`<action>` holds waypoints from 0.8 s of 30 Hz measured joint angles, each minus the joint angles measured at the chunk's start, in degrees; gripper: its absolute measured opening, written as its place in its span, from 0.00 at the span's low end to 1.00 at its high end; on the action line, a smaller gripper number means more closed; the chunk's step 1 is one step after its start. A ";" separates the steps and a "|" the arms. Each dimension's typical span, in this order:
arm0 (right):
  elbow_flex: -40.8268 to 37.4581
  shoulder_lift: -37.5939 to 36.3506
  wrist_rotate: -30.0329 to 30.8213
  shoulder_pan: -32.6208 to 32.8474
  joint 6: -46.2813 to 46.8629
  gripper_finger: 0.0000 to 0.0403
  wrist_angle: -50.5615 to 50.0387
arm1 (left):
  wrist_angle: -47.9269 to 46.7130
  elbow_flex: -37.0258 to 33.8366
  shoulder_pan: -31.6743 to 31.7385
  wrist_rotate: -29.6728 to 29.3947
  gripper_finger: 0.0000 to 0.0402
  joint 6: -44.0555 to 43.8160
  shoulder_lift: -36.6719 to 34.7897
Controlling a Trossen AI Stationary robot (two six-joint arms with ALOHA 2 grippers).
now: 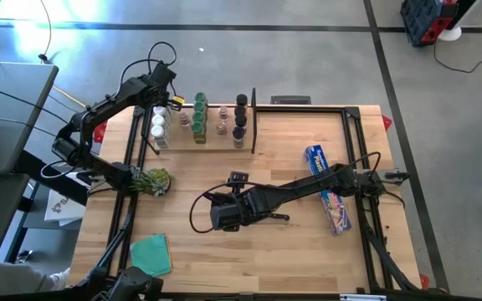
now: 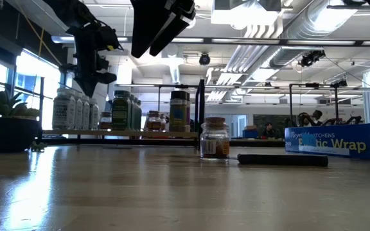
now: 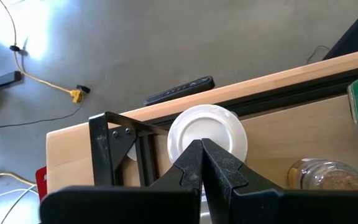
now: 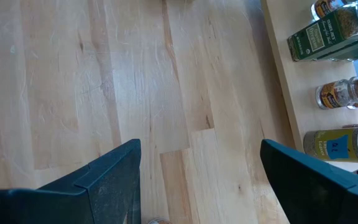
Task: Shelf spices
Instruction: Adjust the white lid seasoning bottles on the shelf, then put the brown lid seasoning bottle on the shelf
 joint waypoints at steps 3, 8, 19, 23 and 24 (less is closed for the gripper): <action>0.00 0.00 0.00 -0.02 0.00 0.81 0.00 | -0.53 0.00 0.04 -0.60 0.00 0.04 0.00; 0.00 0.00 0.00 -0.01 -0.02 0.81 0.00 | -0.98 0.00 0.03 -0.87 0.00 0.02 0.00; -0.02 0.00 0.00 -0.02 -0.02 0.81 0.00 | -1.79 0.48 0.01 -0.57 0.00 0.02 -0.88; 0.00 0.00 0.00 -0.02 -0.02 0.81 0.00 | -3.15 2.56 0.01 -0.61 0.00 0.02 -1.60; 0.00 0.00 0.00 -0.01 -0.02 0.81 0.00 | -3.68 2.98 0.01 -0.60 0.00 0.02 -1.84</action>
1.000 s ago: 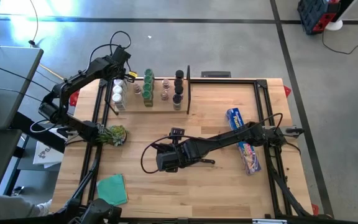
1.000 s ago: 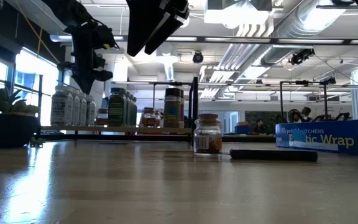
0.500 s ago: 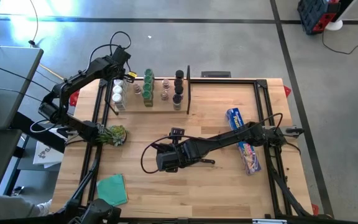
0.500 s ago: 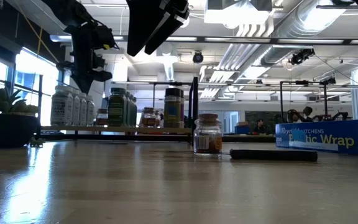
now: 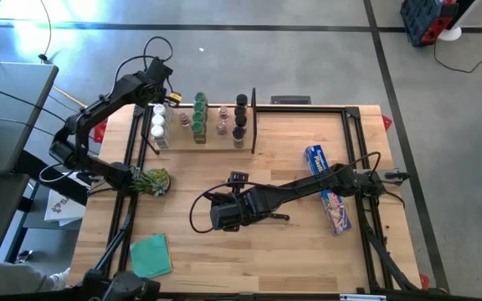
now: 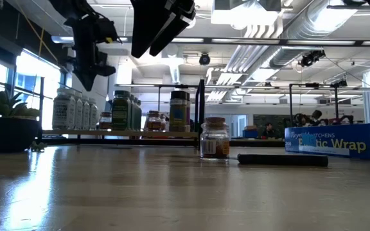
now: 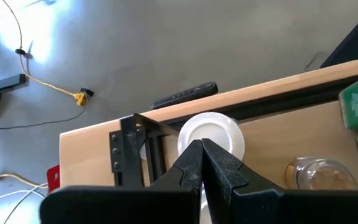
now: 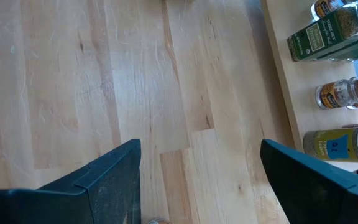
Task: Shelf spices
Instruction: Put the brown lid seasoning bottle on the shelf
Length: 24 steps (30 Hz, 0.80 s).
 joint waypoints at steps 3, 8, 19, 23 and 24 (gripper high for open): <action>0.00 0.00 0.00 -0.01 0.00 0.81 -0.07 | -0.76 1.11 -0.49 0.53 0.00 0.00 -1.22; 0.00 0.00 0.41 0.01 0.20 0.81 -4.69 | -0.22 1.90 -2.48 6.22 0.00 1.17 -5.50; 0.01 0.00 8.78 1.87 9.56 0.81 -19.18 | 1.16 0.71 -23.02 19.71 0.00 0.58 -28.71; 0.07 -0.69 6.84 3.95 7.42 0.81 -22.47 | 3.60 0.71 -33.47 20.62 0.00 -1.28 -35.36; 0.11 -1.08 6.25 4.31 6.98 0.81 -24.03 | 3.89 0.71 -35.96 20.97 0.00 -1.54 -36.37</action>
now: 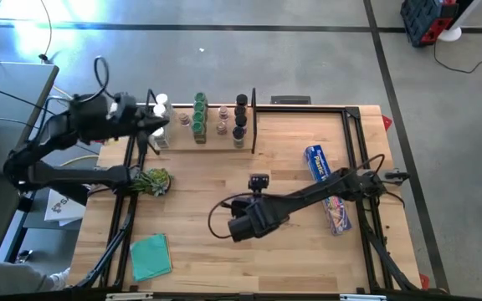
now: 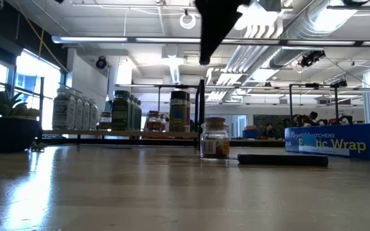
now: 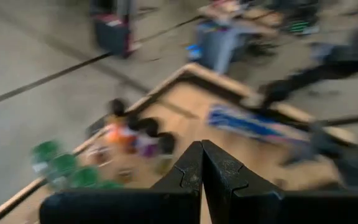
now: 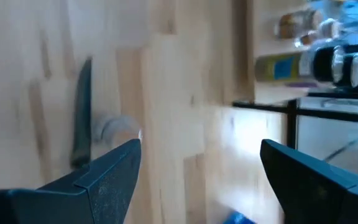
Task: Shelf spices
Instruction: Put the brown lid seasoning bottle on the shelf
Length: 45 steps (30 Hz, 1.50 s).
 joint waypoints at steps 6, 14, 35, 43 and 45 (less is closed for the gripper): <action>-1.04 -2.42 -13.66 0.40 -6.11 0.81 -0.21 | 16.58 -9.26 -16.08 0.43 0.00 0.73 -2.09; -1.18 -4.97 -17.01 2.63 -5.53 0.81 -0.19 | 33.84 -19.02 -32.19 -1.53 0.00 6.85 7.52; -30.97 -28.80 -3.93 6.25 22.07 0.81 -0.28 | 64.44 -20.44 -39.73 -14.58 0.52 -23.10 46.92; -33.89 -28.76 -5.15 6.12 21.27 0.81 -0.18 | 68.43 -19.25 -38.20 -25.78 0.56 -31.45 53.59; -33.87 -28.76 -5.22 6.12 19.98 0.81 -0.20 | 62.25 -17.80 -39.10 -30.35 0.56 -36.90 54.53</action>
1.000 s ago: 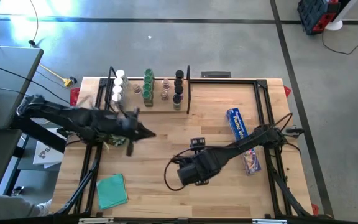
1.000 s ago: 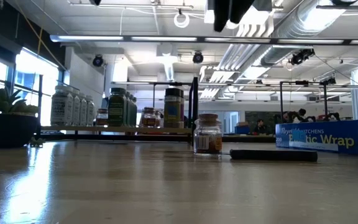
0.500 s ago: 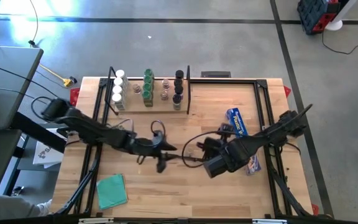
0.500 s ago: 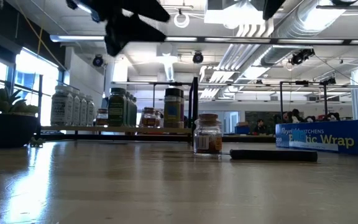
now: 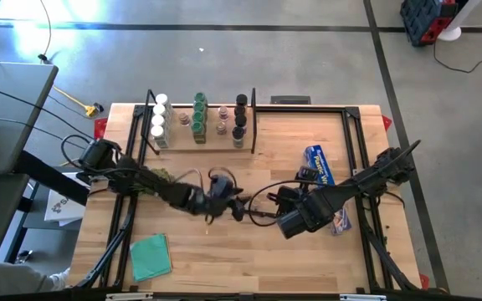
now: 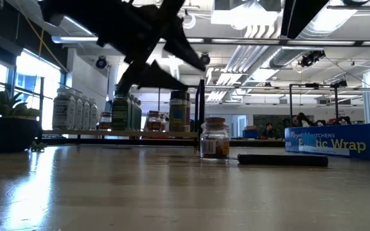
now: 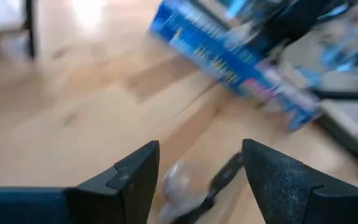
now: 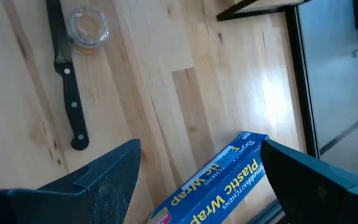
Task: Shelf spices
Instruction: Put the brown lid seasoning bottle on the shelf
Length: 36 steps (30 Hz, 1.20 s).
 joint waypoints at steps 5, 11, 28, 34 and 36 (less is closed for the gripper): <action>0.00 0.00 -0.19 -0.74 -2.61 0.81 0.04 | -13.02 7.21 -2.59 -7.44 0.55 -8.62 4.64; 0.00 0.02 -0.28 -0.87 -2.96 0.81 0.02 | -29.29 21.62 -3.01 -11.19 0.55 -10.99 14.54; 0.02 0.02 -1.29 6.78 -4.40 0.81 0.01 | -41.64 36.90 -3.51 -15.63 0.55 -33.49 27.17; 0.04 0.07 -0.13 9.02 -4.70 0.81 -0.01 | -38.93 36.93 -3.91 -16.81 0.55 -34.99 28.63; 0.04 0.07 0.09 9.69 -5.45 0.81 0.01 | -39.10 36.84 -4.30 -16.80 0.55 -33.32 28.25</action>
